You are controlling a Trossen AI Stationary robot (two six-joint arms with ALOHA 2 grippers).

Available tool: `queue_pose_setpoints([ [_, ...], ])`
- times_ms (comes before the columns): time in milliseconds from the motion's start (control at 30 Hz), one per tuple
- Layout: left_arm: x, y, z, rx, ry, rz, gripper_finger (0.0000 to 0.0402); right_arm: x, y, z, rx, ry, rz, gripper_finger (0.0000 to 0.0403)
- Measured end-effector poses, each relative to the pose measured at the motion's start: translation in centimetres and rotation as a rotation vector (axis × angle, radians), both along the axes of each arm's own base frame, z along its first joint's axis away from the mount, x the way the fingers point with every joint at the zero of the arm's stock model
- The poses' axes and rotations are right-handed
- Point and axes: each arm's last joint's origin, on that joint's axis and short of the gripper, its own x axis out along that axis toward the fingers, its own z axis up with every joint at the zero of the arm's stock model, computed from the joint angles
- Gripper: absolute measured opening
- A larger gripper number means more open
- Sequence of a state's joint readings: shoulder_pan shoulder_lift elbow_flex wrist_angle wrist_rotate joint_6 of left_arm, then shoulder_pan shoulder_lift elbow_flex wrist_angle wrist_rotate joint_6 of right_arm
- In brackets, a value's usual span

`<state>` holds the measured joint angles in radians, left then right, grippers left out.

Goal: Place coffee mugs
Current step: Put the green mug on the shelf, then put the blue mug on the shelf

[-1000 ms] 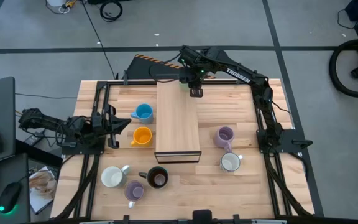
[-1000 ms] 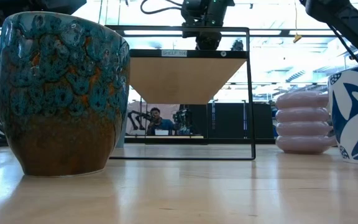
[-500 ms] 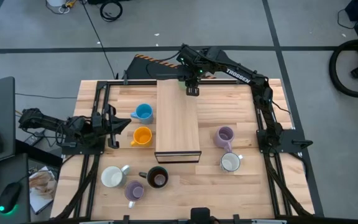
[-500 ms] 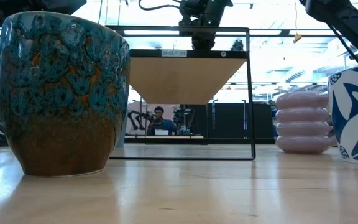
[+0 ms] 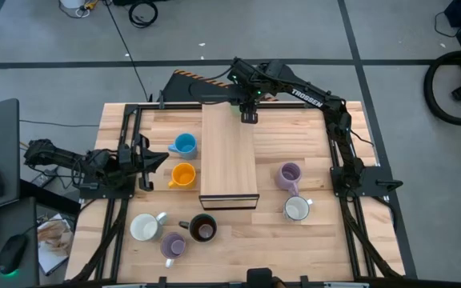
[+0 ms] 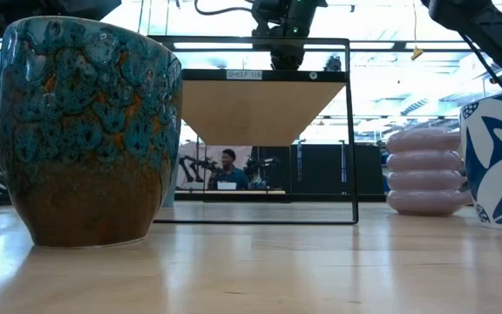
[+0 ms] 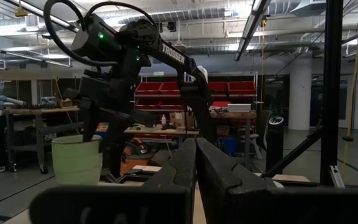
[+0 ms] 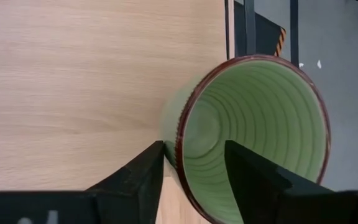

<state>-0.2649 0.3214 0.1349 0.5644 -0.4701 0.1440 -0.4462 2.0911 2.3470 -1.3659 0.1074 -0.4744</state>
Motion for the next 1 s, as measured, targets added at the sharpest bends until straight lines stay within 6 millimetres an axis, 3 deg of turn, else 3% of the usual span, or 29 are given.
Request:
queue_pose_setpoints([
  [300,0.0,0.0,0.0,0.000,0.000,0.000,0.0018,0.3,1.0,0.2,-0.047,0.023,0.003,0.0243],
  [567,0.0,0.0,-0.1,0.004,0.012,0.000,0.0018,-0.2,3.2,1.9,-0.092,0.007,0.031,0.0274],
  [800,0.1,0.0,-0.2,0.004,0.020,-0.001,0.0018,-2.6,5.2,5.1,-0.100,-0.074,-0.023,0.0272],
  [1000,0.1,0.0,-0.4,-0.027,0.034,-0.013,0.0018,-4.8,6.1,5.8,-0.087,-0.054,-0.138,0.0264],
])
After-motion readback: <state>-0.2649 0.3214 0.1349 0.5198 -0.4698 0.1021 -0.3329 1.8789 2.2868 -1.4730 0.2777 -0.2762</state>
